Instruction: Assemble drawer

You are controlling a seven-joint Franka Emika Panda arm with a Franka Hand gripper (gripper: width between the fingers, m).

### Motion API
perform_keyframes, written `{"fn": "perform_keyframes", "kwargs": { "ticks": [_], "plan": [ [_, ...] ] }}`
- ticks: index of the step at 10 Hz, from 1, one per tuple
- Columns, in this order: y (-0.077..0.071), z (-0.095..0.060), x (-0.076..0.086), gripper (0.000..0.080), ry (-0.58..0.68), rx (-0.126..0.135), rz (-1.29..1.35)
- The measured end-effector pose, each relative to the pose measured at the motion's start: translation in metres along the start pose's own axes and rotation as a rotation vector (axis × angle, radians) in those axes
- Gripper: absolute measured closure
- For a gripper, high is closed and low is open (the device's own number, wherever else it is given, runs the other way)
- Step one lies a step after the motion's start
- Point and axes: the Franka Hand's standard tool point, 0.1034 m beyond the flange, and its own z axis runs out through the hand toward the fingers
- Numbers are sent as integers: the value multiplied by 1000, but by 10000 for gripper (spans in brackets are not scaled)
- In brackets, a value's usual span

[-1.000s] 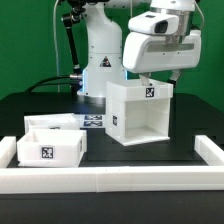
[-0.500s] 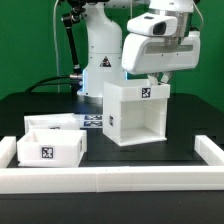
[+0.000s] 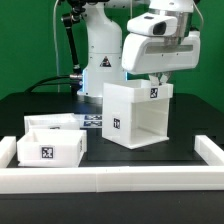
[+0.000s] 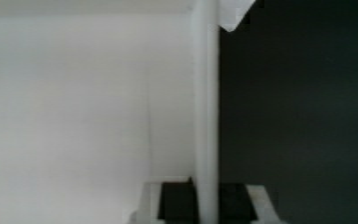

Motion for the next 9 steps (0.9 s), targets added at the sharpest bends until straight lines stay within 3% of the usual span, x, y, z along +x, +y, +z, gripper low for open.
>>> {"fn": "perform_keyframes", "kwargs": {
  "ticks": [3, 8, 9],
  "plan": [
    [2, 0, 1, 761, 1, 1, 20],
    [48, -6, 39, 761, 37, 3, 133],
    [48, -5, 40, 761, 37, 3, 132]
  ]
}}
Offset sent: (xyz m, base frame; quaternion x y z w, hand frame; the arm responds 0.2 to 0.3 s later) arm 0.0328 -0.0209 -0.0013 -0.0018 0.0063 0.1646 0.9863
